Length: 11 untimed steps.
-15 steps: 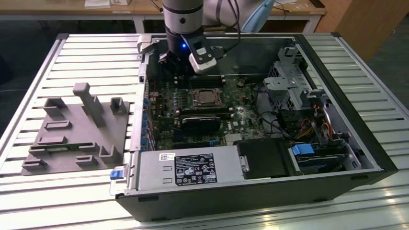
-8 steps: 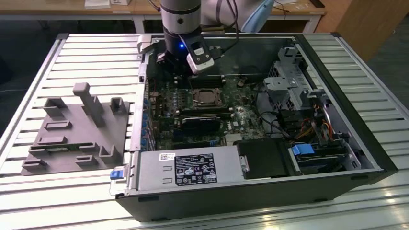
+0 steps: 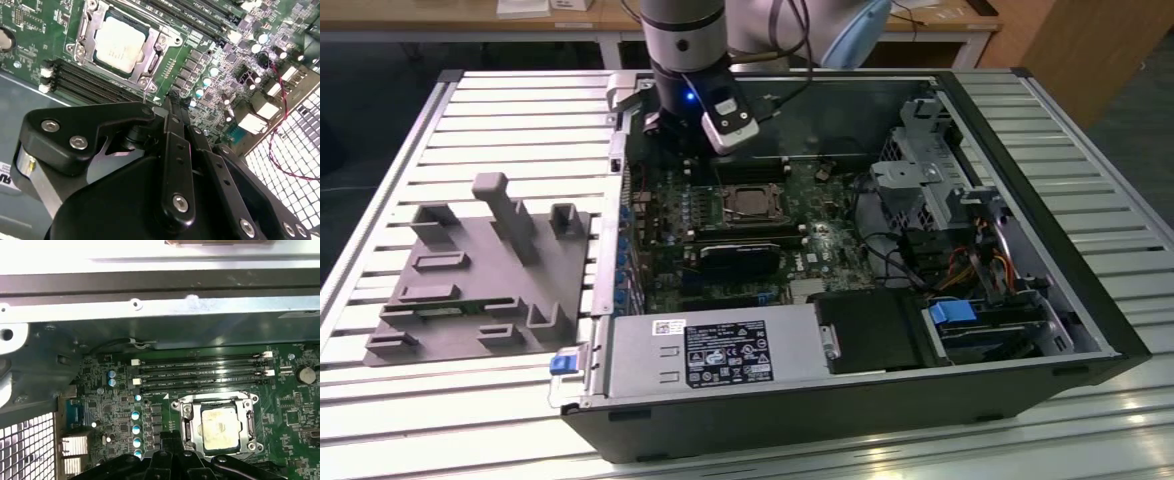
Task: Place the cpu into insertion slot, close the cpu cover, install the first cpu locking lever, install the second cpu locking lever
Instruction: 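Install the first cpu locking lever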
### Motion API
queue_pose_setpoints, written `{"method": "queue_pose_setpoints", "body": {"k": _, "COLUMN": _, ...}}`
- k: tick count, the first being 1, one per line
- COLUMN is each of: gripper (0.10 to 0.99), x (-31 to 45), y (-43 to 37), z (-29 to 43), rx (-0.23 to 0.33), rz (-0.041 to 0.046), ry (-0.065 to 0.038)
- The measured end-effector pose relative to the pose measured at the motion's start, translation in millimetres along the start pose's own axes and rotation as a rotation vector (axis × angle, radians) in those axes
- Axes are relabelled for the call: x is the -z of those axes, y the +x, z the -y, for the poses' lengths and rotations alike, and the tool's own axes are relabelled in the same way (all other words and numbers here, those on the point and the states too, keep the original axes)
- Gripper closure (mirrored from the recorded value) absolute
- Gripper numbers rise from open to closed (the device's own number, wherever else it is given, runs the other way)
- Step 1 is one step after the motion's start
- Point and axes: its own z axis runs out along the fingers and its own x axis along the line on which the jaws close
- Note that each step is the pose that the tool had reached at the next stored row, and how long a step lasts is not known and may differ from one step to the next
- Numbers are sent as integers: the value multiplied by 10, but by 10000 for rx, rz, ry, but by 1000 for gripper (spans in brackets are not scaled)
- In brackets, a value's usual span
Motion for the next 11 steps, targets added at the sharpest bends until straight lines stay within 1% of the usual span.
{"method": "queue_pose_setpoints", "body": {"k": 1, "gripper": 980, "x": 1, "y": 16, "z": 1, "rx": -1, "rz": 23, "ry": -52}}
{"method": "queue_pose_setpoints", "body": {"k": 2, "gripper": 980, "x": 3, "y": 30, "z": 3, "rx": -8, "rz": 28, "ry": -137}}
{"method": "queue_pose_setpoints", "body": {"k": 3, "gripper": 980, "x": 3, "y": 37, "z": 4, "rx": -15, "rz": 21, "ry": -246}}
{"method": "queue_pose_setpoints", "body": {"k": 5, "gripper": 980, "x": 4, "y": 45, "z": 4, "rx": -45, "rz": -4, "ry": -549}}
{"method": "queue_pose_setpoints", "body": {"k": 9, "gripper": 980, "x": 3, "y": 57, "z": 7, "rx": -105, "rz": -55, "ry": -1196}}
{"method": "queue_pose_setpoints", "body": {"k": 11, "gripper": 980, "x": 2, "y": 66, "z": 8, "rx": -130, "rz": -80, "ry": -1467}}
